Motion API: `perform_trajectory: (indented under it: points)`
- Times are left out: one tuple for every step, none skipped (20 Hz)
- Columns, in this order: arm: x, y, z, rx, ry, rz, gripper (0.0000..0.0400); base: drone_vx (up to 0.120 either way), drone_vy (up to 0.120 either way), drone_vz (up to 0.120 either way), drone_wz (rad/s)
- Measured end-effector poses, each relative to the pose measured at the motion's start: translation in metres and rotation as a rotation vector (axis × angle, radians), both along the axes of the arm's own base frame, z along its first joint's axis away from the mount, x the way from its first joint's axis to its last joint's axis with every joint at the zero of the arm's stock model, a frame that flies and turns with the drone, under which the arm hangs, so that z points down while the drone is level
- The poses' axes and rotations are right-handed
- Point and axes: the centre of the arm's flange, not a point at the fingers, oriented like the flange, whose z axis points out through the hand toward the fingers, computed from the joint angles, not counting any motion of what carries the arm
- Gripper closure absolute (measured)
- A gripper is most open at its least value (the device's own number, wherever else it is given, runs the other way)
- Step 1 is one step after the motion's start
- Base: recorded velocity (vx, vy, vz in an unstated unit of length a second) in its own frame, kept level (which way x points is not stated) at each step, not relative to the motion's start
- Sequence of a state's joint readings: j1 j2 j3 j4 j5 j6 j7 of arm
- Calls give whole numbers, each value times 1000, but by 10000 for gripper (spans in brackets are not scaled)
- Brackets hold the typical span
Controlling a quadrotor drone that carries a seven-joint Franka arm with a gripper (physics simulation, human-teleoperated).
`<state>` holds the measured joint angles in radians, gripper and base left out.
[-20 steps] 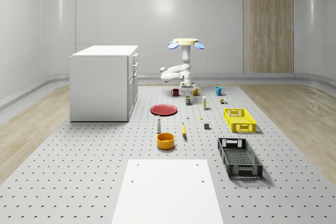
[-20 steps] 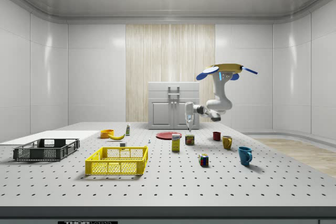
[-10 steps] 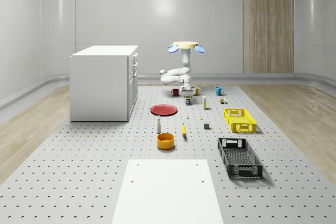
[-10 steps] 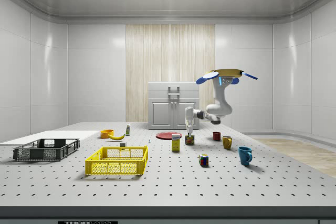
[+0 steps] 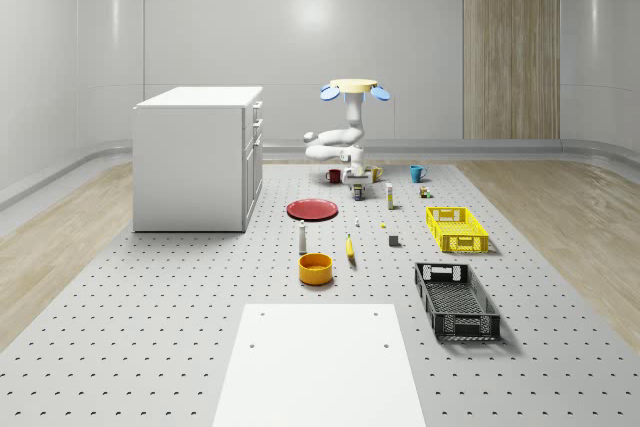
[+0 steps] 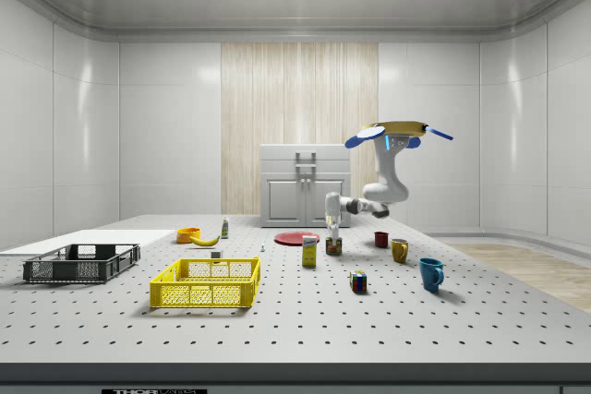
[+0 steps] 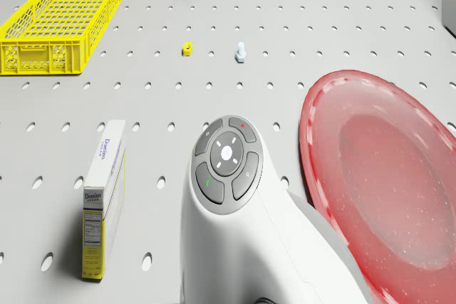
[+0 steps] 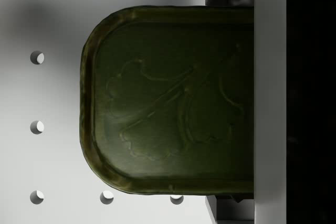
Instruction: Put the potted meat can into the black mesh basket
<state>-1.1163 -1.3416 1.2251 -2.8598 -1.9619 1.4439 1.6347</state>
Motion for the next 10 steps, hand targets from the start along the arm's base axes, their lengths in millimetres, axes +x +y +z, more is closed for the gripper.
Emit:
perform_trajectory:
  points:
    - [0, 0, 1, 0, 0, 0, 23, 0, 0, 0, 0]
    - [0, 0, 2, 0, 0, 0, 51, 0, 0, 0, 0]
    - [0, 0, 2, 0, 0, 0, 73, 0, 0, 0, 0]
    - [0, 0, 3, 0, 0, 0, 90, 0, 0, 0, 0]
    - [0, 0, 3, 0, 0, 0, 103, 0, 0, 0, 0]
    - [0, 0, 4, 0, 0, 0, 111, 0, 0, 0, 0]
    - [0, 0, 4, -1, 0, 1, 111, 0, 0, 0, 0]
    - [0, 0, 4, -2, 1, 2, 111, 0, 0, 0, 0]
    - [0, 0, 4, -3, 1, 6, 110, 0, 0, 0, 0]
    - [0, 0, 4, -3, 1, 6, 110, 0, 0, 0, 0]
